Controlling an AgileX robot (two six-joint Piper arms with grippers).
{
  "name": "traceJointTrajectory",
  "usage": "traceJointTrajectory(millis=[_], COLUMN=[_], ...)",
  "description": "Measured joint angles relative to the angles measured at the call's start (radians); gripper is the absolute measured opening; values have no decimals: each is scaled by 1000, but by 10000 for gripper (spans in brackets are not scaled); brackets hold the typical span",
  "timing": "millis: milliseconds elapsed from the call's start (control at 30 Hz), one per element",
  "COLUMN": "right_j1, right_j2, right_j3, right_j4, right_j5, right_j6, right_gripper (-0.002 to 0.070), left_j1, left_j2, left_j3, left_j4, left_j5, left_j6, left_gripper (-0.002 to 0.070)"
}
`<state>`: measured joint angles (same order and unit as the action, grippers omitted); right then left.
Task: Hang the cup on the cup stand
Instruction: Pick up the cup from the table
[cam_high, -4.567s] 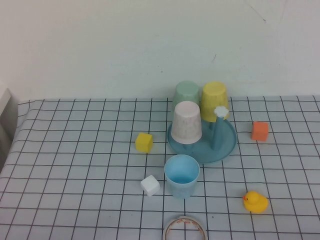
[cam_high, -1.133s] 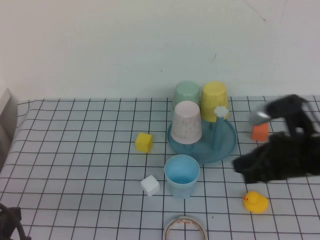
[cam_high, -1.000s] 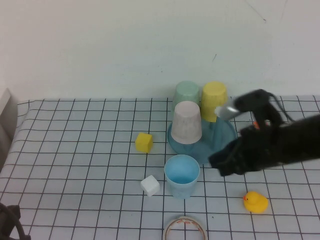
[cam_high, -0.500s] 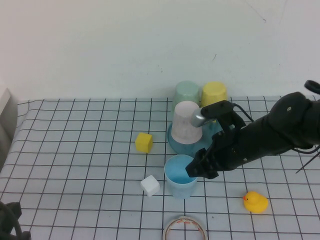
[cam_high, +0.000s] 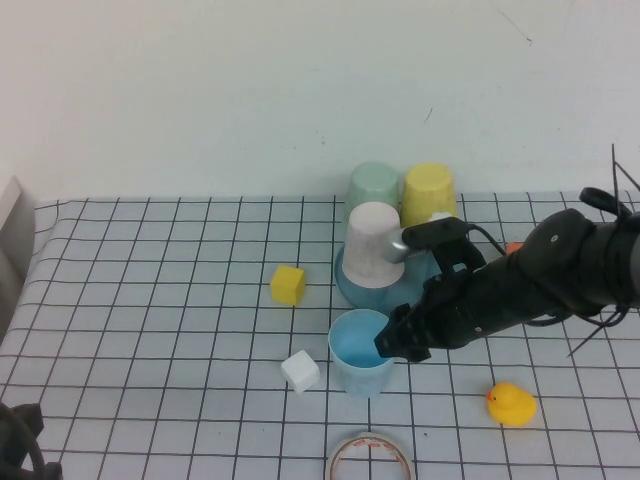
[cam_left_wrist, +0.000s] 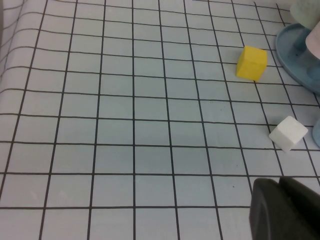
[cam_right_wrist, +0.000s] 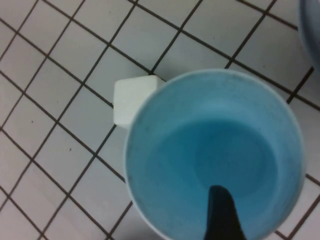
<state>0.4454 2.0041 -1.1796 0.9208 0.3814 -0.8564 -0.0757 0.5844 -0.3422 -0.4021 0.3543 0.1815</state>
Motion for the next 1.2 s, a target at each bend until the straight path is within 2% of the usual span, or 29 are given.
traceJointTrajectory(millis=[133,233,400,533,600,1067,1167,1200], right_j1=[0,0,0,0,0,0,4,19], right_j2=[27,47,56,56,56,11,-61,-130], right_j3=[0,0,0,0,0,0,0,5], right_j4=[52,80,101,133,137,149,149,152], right_j5=[-3,-4,-8,-12,-14,-14,31,48], right_j6=[4,4,5,5,5,0,-38,-72], right_gripper=[394,347,211,73,34,17,17,17], left_j1=[0,0,0,0,0,0,0,0], left_j2=[0,0,0,0,0,0,0,0], left_j3=[0,0,0,0,0,0,0,0], left_j4=[-2,-2,-2,-2,-2,-12,-77,-146], left_j5=[0,-2,-8,-14,-14,-15,-18,-18], left_j6=[0,0,0,0,0,0,0,9], left_gripper=[-1,-1,-1,-1,-1,-1,-1,-1])
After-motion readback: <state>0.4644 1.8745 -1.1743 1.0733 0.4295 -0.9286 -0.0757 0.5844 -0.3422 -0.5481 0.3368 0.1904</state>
